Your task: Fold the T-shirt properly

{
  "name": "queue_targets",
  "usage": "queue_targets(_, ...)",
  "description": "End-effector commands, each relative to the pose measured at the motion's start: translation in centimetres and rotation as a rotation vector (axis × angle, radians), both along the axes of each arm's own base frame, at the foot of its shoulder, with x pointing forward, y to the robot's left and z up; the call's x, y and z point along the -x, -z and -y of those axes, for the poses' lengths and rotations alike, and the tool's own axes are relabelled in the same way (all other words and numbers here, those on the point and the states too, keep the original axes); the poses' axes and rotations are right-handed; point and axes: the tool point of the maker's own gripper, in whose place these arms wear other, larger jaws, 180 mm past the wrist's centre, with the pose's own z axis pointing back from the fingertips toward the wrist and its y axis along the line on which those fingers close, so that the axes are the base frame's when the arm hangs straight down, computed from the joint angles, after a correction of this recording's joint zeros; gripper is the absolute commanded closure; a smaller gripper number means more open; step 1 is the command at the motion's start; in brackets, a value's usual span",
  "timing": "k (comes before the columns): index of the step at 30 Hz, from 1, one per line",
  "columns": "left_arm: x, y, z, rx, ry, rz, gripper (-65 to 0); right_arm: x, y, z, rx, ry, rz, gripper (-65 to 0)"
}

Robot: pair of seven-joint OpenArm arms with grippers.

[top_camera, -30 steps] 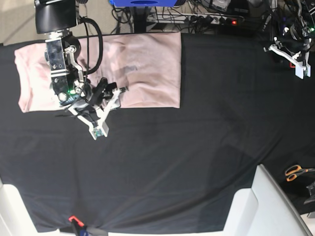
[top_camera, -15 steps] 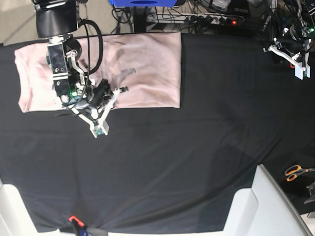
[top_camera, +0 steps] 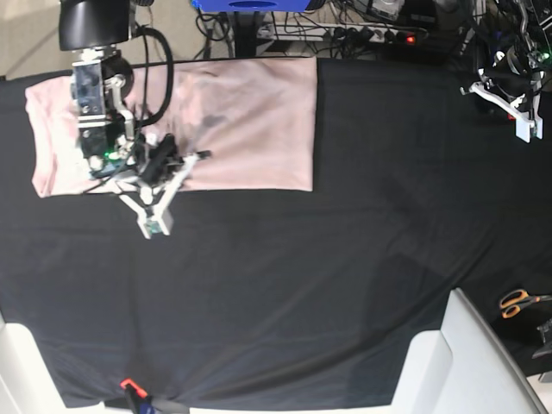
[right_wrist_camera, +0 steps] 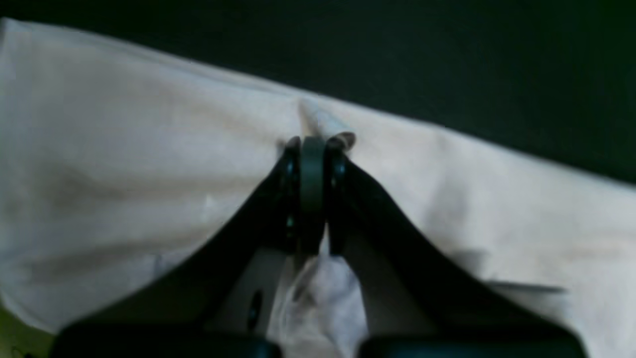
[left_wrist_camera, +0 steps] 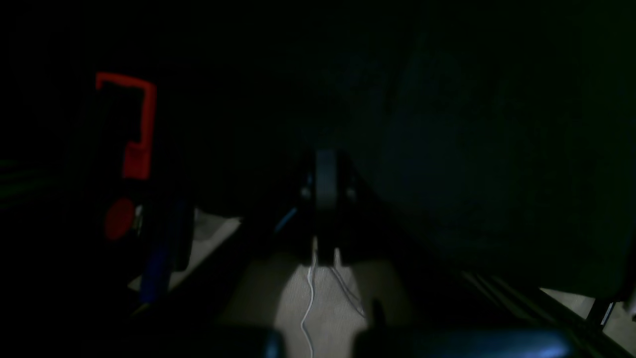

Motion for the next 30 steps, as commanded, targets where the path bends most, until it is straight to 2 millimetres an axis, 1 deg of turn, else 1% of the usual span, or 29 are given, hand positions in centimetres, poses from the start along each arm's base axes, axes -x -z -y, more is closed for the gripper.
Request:
queue_targets(1,-0.6,-0.9,-0.6,-0.023,0.009,0.025,0.0,-1.5,-1.3,0.2,-0.005,0.009,0.052,-0.3)
queue_targets(3,-1.1,-0.9,-0.3,-0.019,0.017,0.033,0.0,-1.5,-1.3,0.7,-0.004,0.024,0.051,-0.3)
queue_targets(5,-1.4,-0.5,0.5,-0.008,0.044,0.025,0.0,-1.5,-1.2,1.1,-0.003,0.038,0.048,-0.5)
queue_targets(6,-1.6,-0.3,1.1,0.000,0.060,0.023,0.0,-1.5,-1.2,1.1,-0.003,0.038,0.048,-0.8)
queue_targets(9,-1.9,0.0,2.1,0.013,0.085,0.017,0.0,-1.4,-1.2,1.1,-0.002,0.035,0.044,-0.9)
queue_targets(10,-1.9,0.1,2.4,0.017,0.091,0.017,0.0,-1.2,-1.1,1.1,0.001,0.034,0.032,-1.5)
queue_targets(11,-2.0,0.2,2.5,0.019,0.094,0.017,0.0,-1.1,-1.0,1.1,0.004,0.032,0.019,-3.5)
queue_targets(12,-2.0,0.2,2.5,0.019,0.094,0.017,0.0,-0.9,-0.9,1.2,0.008,0.030,0.006,-6.9)
queue_targets(14,-2.6,0.0,2.6,0.021,0.095,0.030,0.0,-1.0,-1.1,1.2,0.013,0.028,0.000,-17.1)
queue_targets(15,-2.6,0.0,2.5,0.021,0.092,0.030,0.0,-1.0,-1.1,1.3,0.016,0.027,-0.004,-21.3)
queue_targets(16,-2.5,0.1,2.4,0.023,0.086,0.028,0.0,-1.1,-1.3,1.3,0.017,0.027,0.002,-27.0)
queue_targets(18,-2.3,0.4,2.1,0.025,0.080,0.017,0.0,-1.6,-2.4,1.9,0.029,0.035,0.042,-35.6)
queue_targets(19,-2.2,0.5,2.1,0.027,0.078,0.015,0.0,-1.7,-3.2,2.9,0.035,0.061,0.065,-38.1)
queue_targets(21,-2.6,0.5,2.2,0.029,0.076,0.022,0.0,-2.3,-6.1,5.5,0.055,0.138,0.148,-39.8)
queue_targets(22,-2.6,0.5,2.1,0.029,0.075,0.022,0.0,-2.3,-7.8,7.2,0.072,0.182,0.190,-39.8)
queue_targets(23,-2.6,0.5,2.1,0.029,0.075,0.022,0.0,-2.4,-9.7,9.3,0.099,0.228,0.239,-40.2)
queue_targets(25,-2.6,0.5,2.1,0.029,0.075,0.022,0.0,-2.0,-12.7,13.5,0.165,0.305,0.305,-40.5)
queue_targets(28,-2.6,0.5,2.1,0.028,0.074,0.024,0.0,-0.8,-13.5,19.0,0.236,0.392,0.306,-40.7)
queue_targets(30,-2.6,0.5,2.1,0.028,0.074,0.024,0.0,0.7,-12.6,21.9,0.197,0.404,0.285,-40.7)
